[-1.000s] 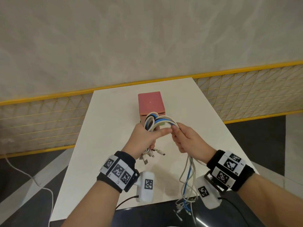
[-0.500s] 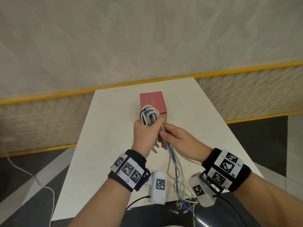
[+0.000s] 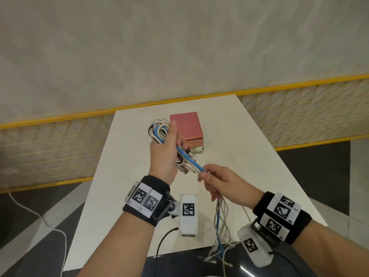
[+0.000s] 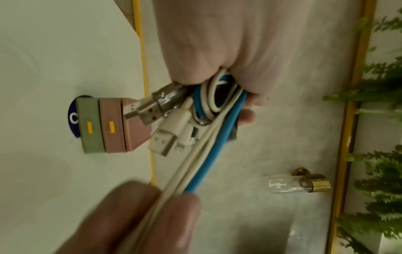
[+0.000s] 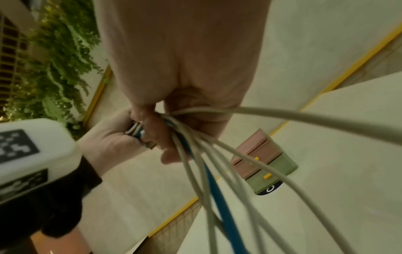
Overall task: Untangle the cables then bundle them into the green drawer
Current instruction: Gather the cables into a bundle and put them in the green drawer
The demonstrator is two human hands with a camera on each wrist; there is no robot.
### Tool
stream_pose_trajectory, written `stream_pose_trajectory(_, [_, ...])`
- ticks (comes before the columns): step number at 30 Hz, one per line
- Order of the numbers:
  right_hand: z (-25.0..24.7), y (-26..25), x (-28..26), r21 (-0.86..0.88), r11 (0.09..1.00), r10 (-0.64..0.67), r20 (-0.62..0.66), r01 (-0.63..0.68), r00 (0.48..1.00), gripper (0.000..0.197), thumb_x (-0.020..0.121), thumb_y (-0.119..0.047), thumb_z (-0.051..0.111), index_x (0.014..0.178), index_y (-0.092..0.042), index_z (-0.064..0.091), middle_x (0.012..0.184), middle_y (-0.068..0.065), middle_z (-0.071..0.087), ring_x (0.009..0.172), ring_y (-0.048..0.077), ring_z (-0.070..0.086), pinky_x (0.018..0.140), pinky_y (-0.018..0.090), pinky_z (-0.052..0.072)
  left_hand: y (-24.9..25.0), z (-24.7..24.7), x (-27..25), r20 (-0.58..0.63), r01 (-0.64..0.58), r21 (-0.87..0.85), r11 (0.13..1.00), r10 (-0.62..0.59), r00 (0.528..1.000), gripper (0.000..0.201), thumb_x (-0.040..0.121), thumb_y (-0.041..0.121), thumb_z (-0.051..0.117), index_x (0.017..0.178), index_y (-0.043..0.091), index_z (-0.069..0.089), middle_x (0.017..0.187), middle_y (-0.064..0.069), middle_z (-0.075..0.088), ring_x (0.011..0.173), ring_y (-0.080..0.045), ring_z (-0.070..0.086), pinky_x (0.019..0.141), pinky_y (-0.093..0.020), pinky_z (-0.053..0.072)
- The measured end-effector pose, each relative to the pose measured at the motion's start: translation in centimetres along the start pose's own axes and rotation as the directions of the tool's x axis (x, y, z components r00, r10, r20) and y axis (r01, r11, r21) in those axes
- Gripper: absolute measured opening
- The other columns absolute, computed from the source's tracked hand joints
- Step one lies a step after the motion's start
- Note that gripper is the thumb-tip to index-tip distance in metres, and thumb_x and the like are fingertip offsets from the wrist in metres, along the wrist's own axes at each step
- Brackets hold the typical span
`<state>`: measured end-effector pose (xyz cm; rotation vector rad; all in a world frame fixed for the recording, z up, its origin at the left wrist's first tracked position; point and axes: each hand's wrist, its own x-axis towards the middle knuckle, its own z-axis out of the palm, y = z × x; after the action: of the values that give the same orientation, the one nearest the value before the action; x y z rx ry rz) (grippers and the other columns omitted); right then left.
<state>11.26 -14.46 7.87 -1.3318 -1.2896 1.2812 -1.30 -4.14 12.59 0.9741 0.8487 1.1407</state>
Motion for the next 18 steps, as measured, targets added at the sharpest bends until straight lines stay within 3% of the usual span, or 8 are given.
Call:
stream_pose_trajectory(3, [-0.6, 0.5, -0.1, -0.098, 0.994, 0.046, 0.097, -0.037, 0.994, 0.032, 0.096, -0.033, 0.048, 0.074, -0.011, 0.054, 0.055, -0.007, 0.039, 0.05, 0.014, 0.04, 0.057, 0.028, 0.047, 0.8, -0.6, 0.2, 0.033, -0.064, 0.101, 0.993, 0.061, 0.998, 0.046, 0.094, 0.035, 0.063, 0.058, 0.015, 0.042, 0.046, 0.0, 0.034, 0.044, -0.018, 0.038, 0.051, -0.029, 0.049])
stream_pose_trajectory(7, [-2.5, 0.3, 0.4, -0.207, 0.973, 0.131, 0.136, -0.101, 0.982, 0.031, 0.094, -0.034, 0.055, 0.07, -0.015, 0.057, 0.054, -0.01, 0.044, 0.049, 0.014, 0.044, 0.06, 0.032, 0.047, 0.5, -1.3, 0.4, 0.086, -0.175, 0.383, 0.907, 0.154, 0.984, 0.039, 0.089, 0.027, 0.072, 0.062, 0.01, 0.049, 0.046, -0.004, 0.042, 0.041, -0.018, 0.041, 0.048, -0.028, 0.051])
stream_pose_trajectory(10, [-4.2, -0.7, 0.8, -0.296, 0.946, 0.193, 0.181, -0.134, 0.964, 0.025, 0.091, -0.028, 0.063, 0.07, -0.014, 0.061, 0.055, -0.004, 0.046, 0.048, 0.014, 0.046, 0.057, 0.03, 0.047, 0.4, -1.8, 0.3, 0.145, -0.242, 0.496, 0.834, 0.195, 0.97, 0.025, 0.087, 0.024, 0.074, 0.07, 0.022, 0.056, 0.045, 0.013, 0.046, 0.045, -0.013, 0.042, 0.049, -0.034, 0.056])
stream_pose_trajectory(12, [-5.1, -1.1, 0.9, -0.318, 0.935, 0.229, 0.206, -0.156, 0.951, 0.03, 0.091, -0.03, 0.062, 0.065, -0.016, 0.057, 0.056, 0.001, 0.043, 0.05, 0.017, 0.046, 0.059, 0.031, 0.048, 0.5, -2.1, 0.4, 0.091, -0.24, 0.518, 0.821, 0.226, 0.97, 0.017, 0.086, 0.026, 0.074, 0.077, 0.024, 0.06, 0.047, 0.015, 0.05, 0.045, -0.008, 0.045, 0.054, -0.035, 0.059])
stream_pose_trajectory(14, [-5.2, -1.3, 1.0, -0.364, 0.92, 0.232, 0.2, -0.148, 0.952, 0.035, 0.093, -0.035, 0.058, 0.063, -0.018, 0.05, 0.056, -0.002, 0.039, 0.05, 0.016, 0.043, 0.059, 0.03, 0.049, 0.6, -2.5, 0.9, -0.033, -0.231, 0.503, 0.833, 0.286, 0.958, 0.017, 0.087, 0.029, 0.073, 0.092, 0.015, 0.065, 0.055, 0.013, 0.054, 0.051, -0.009, 0.051, 0.059, -0.033, 0.059])
stream_pose_trajectory(16, [-4.5, -1.4, 1.0, -0.427, 0.899, 0.207, 0.204, -0.103, 0.957, 0.036, 0.095, -0.038, 0.054, 0.065, -0.018, 0.047, 0.056, -0.005, 0.037, 0.049, 0.012, 0.036, 0.051, 0.026, 0.041, 0.4, -3.1, 1.4, -0.116, -0.254, 0.512, 0.821, 0.359, 0.926, 0.028, 0.088, 0.033, 0.071, 0.106, 0.013, 0.065, 0.066, 0.009, 0.059, 0.061, -0.014, 0.058, 0.071, -0.038, 0.059])
stream_pose_trajectory(18, [-3.8, -1.7, 1.0, -0.462, 0.884, 0.185, 0.216, -0.067, 0.959, 0.035, 0.094, -0.04, 0.053, 0.068, -0.018, 0.046, 0.059, -0.004, 0.034, 0.051, 0.012, 0.03, 0.048, 0.023, 0.03, 0.3, -3.5, 1.7, -0.093, -0.299, 0.55, 0.78, 0.413, 0.906, 0.028, 0.089, 0.033, 0.07, 0.11, 0.017, 0.064, 0.072, 0.012, 0.06, 0.064, -0.012, 0.058, 0.076, -0.039, 0.058])
